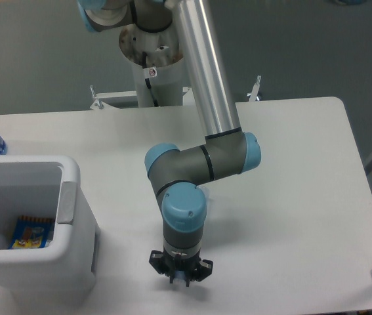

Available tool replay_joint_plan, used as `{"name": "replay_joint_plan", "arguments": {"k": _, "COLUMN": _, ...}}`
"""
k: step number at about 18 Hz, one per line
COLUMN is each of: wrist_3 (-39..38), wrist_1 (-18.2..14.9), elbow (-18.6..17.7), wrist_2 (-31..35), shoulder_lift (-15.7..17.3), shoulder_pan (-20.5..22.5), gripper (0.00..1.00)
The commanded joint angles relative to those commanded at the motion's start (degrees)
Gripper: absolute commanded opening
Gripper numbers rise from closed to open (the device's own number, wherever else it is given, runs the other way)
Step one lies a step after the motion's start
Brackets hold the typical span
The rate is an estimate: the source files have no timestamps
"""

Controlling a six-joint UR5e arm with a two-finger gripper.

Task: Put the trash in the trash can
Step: 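Lift the bottle and carry it over the white bin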

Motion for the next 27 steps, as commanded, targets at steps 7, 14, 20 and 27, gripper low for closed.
{"name": "replay_joint_plan", "arguments": {"k": 7, "wrist_3": -7.53, "wrist_1": 3.59, "elbow": 6.49, "wrist_2": -11.16, "shoulder_lift": 4.94, "shoulder_pan": 3.70, "gripper": 0.21}}
{"name": "replay_joint_plan", "arguments": {"k": 14, "wrist_3": -22.84, "wrist_1": 14.15, "elbow": 15.82, "wrist_2": -13.45, "shoulder_lift": 5.20, "shoulder_pan": 3.00, "gripper": 0.21}}
{"name": "replay_joint_plan", "arguments": {"k": 20, "wrist_3": -24.69, "wrist_1": 14.15, "elbow": 15.83, "wrist_2": -13.45, "shoulder_lift": 13.01, "shoulder_pan": -1.48, "gripper": 0.21}}
{"name": "replay_joint_plan", "arguments": {"k": 27, "wrist_3": -27.41, "wrist_1": 14.06, "elbow": 13.90, "wrist_2": -13.36, "shoulder_lift": 18.91, "shoulder_pan": -8.24, "gripper": 0.21}}
